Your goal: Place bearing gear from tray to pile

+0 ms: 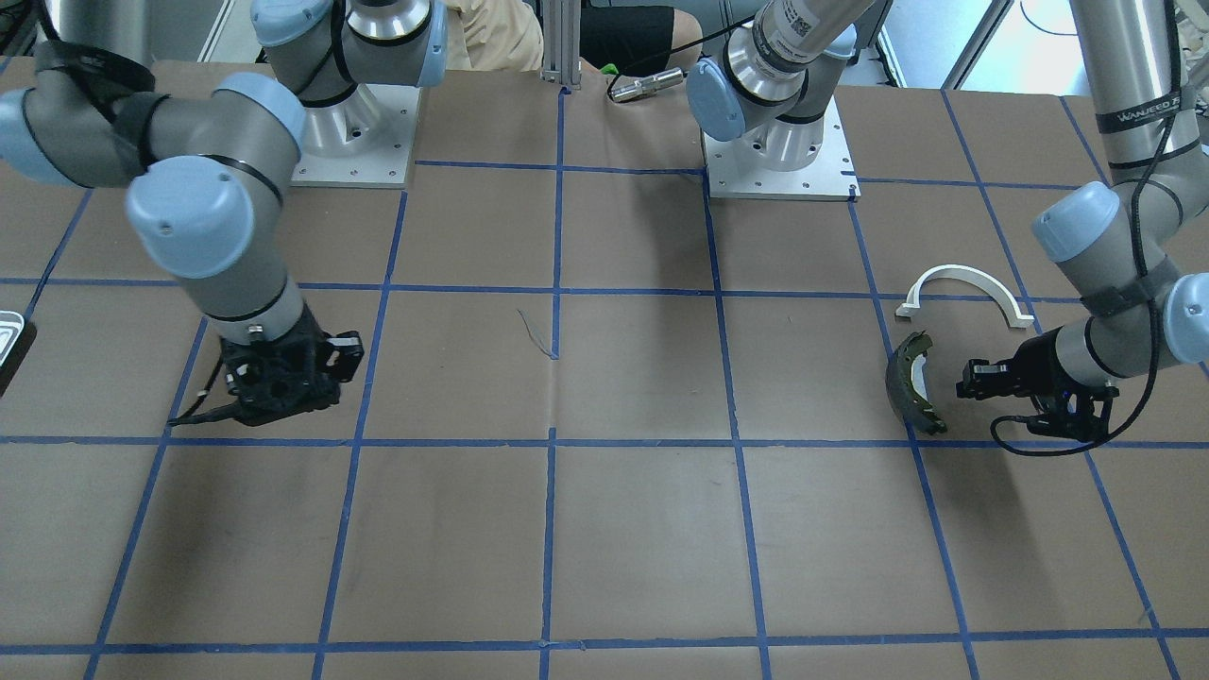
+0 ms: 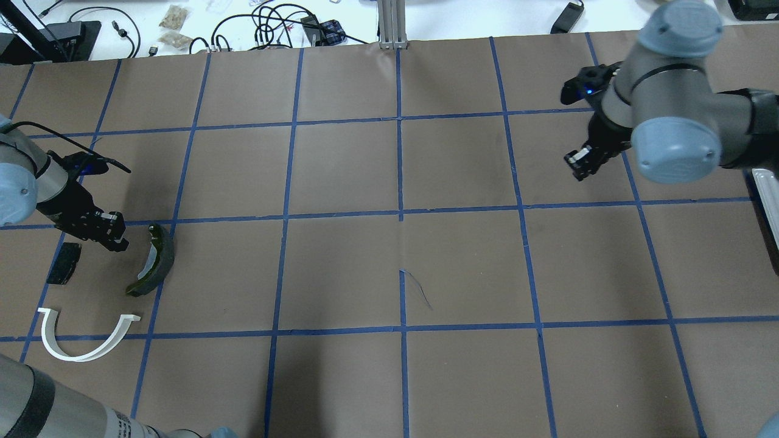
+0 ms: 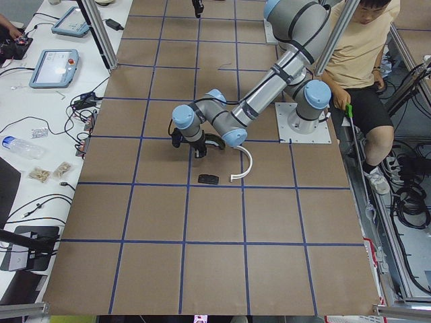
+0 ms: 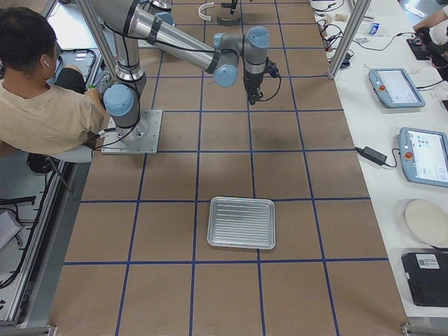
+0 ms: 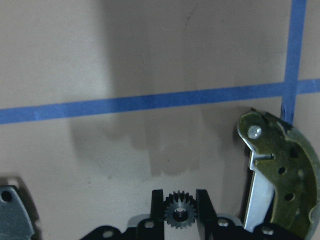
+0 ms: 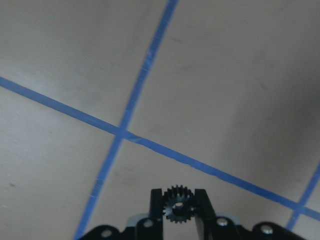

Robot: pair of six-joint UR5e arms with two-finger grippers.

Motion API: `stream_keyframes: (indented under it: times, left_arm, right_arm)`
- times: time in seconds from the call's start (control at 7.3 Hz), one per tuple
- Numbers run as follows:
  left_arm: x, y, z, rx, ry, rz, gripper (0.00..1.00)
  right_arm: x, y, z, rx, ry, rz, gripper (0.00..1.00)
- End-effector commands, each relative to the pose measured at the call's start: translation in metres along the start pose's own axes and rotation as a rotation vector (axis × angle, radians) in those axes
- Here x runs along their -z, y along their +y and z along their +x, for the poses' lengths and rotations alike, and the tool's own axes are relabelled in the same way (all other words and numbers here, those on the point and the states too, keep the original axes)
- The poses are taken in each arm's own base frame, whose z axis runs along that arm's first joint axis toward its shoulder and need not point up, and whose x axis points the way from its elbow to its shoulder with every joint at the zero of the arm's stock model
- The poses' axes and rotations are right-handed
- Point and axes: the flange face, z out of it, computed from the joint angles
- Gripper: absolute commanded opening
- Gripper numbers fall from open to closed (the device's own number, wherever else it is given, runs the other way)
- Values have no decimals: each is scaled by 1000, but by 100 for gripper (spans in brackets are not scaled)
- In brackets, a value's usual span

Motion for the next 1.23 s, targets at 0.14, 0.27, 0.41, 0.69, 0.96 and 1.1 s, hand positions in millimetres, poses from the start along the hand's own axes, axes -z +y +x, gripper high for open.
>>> stream_keyframes:
  times: [0.14, 0.27, 0.41, 0.69, 0.96, 1.1]
  left_arm:
    - [1, 1, 0, -1, -1, 1, 83]
    - [6, 1, 0, 1, -7, 10, 95]
    - [16, -2, 1, -3, -20, 27, 100]
    - [57, -22, 5, -6, -72, 60, 100]
    - [111, -46, 61, 77, -65, 29, 100]
    - [130, -56, 98, 62, -87, 43, 100]
  right_arm:
    - [-55, -23, -147, -155, -7, 48, 7]
    - [-64, -22, -180, -184, -15, 72, 7]
    - [-76, -18, -202, -230, -17, 52, 7]
    - [-79, -7, -251, -298, -45, 47, 9]
    - [-80, 10, -292, -265, -85, 29, 40]
    - [-81, 7, -292, -259, -85, 34, 91]
